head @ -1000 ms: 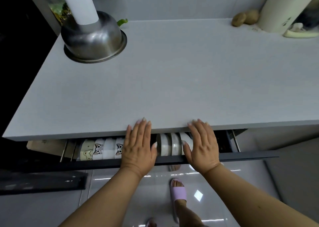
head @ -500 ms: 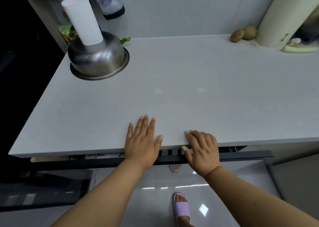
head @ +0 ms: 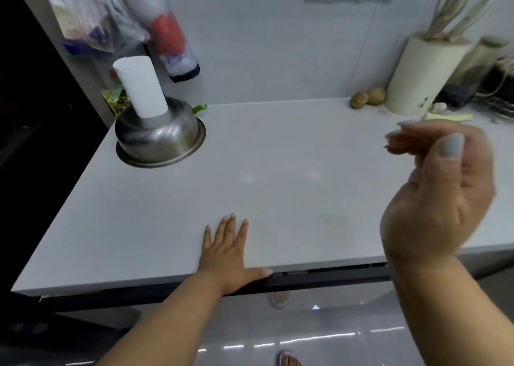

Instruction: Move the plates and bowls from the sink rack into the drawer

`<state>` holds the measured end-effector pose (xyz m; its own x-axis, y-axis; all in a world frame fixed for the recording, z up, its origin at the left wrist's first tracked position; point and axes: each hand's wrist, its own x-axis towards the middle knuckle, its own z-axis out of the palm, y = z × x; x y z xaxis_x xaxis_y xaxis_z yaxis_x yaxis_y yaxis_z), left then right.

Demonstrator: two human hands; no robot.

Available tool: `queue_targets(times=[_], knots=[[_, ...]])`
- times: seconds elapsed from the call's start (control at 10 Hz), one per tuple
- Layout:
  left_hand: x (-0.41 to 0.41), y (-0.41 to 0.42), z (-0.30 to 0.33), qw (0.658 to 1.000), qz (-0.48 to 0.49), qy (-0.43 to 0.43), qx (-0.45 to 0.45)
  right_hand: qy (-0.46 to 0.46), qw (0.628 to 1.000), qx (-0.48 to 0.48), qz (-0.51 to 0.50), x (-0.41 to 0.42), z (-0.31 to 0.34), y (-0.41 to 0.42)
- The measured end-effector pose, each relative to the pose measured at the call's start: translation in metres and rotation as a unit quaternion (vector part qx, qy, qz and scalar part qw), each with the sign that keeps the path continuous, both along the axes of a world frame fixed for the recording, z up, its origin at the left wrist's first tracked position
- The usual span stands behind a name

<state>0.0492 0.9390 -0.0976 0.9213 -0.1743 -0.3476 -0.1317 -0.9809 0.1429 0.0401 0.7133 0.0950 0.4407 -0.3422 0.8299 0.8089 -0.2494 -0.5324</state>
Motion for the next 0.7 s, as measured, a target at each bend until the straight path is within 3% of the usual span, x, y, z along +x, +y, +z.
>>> queue_targets(times=[0.1, 0.3, 0.4, 0.5, 0.6, 0.7], knots=[[-0.004, 0.004, 0.001, 0.996, -0.072, 0.001, 0.046, -0.064, 0.996, 0.061, 0.028, 0.005, 0.008, -0.016], [-0.005, 0.002, -0.001, 0.995, -0.069, -0.016, 0.075, -0.089, 0.992, 0.066, 0.052, -0.001, 0.016, -0.005], [-0.004, 0.003, -0.003, 0.994, -0.073, -0.019, 0.08, -0.013, 0.999, -0.044, -0.002, 0.003, 0.0, 0.017], [-0.003, 0.003, -0.004, 0.994, -0.072, -0.021, 0.084, 0.164, 0.971, -0.166, -0.045, 0.011, -0.051, 0.021], [-0.006, 0.0, -0.003, 0.993, -0.071, -0.038, 0.09, 0.26, 0.954, -0.151, -0.021, 0.006, -0.075, 0.023], [-0.006, -0.001, -0.003, 0.993, -0.073, -0.049, 0.082, 0.217, 0.974, -0.061, 0.022, 0.002, -0.053, 0.024]])
